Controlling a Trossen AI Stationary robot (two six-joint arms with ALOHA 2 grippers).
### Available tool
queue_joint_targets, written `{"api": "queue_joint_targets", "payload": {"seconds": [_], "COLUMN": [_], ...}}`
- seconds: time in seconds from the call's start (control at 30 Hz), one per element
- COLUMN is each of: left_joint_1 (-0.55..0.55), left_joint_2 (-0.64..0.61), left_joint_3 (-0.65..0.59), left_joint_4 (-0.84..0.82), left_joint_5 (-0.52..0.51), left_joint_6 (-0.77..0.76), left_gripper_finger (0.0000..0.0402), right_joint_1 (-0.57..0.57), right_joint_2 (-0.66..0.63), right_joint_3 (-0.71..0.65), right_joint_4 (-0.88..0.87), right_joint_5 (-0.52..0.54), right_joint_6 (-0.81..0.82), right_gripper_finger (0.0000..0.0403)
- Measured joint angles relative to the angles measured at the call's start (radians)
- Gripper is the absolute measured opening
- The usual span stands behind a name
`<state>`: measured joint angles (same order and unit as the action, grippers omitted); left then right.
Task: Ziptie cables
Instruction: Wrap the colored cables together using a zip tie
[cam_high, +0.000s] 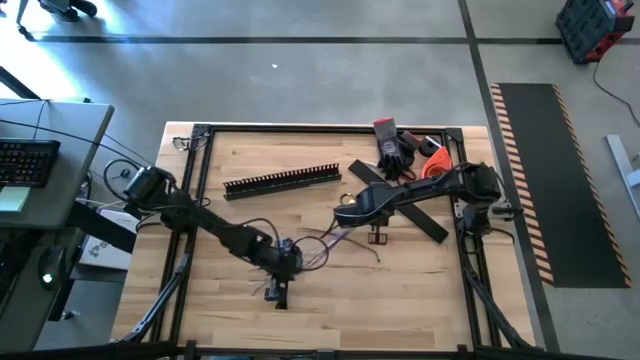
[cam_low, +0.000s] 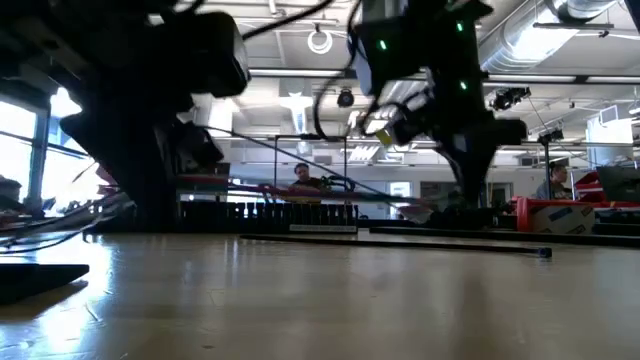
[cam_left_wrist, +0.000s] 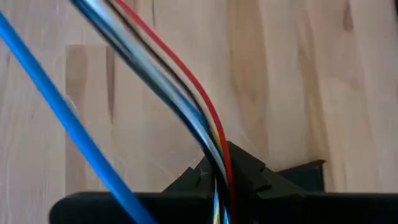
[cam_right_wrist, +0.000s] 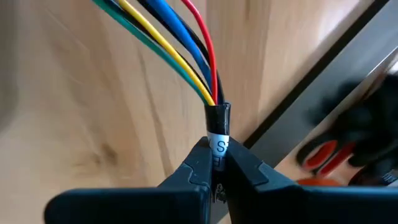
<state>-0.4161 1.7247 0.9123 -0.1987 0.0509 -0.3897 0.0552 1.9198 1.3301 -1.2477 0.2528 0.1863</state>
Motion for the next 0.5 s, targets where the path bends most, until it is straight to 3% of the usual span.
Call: {"api": "queue_joint_targets", "payload": {"seconds": [0.17,0.5], "left_joint_1": [0.037,-0.007], "left_joint_2": [-0.033,-0.166], "left_joint_3": [0.0,0.0], "left_joint_4": [-0.039,-0.328], "left_joint_5": [0.104,0.081], "left_joint_6": [0.017,-0.029], "left_gripper_finger": [0.0037,0.0084], "right_joint_1": [-0.02,-0.016], "right_joint_2": [-0.001,-0.001], "right_joint_3": [-0.124,-0.209], "right_joint_4": [0.039,0.132], "right_joint_5": [-0.003,-0.009], "right_joint_6": [0.041,0.088], "right_gripper_finger": [0.0004,0.0032]}}
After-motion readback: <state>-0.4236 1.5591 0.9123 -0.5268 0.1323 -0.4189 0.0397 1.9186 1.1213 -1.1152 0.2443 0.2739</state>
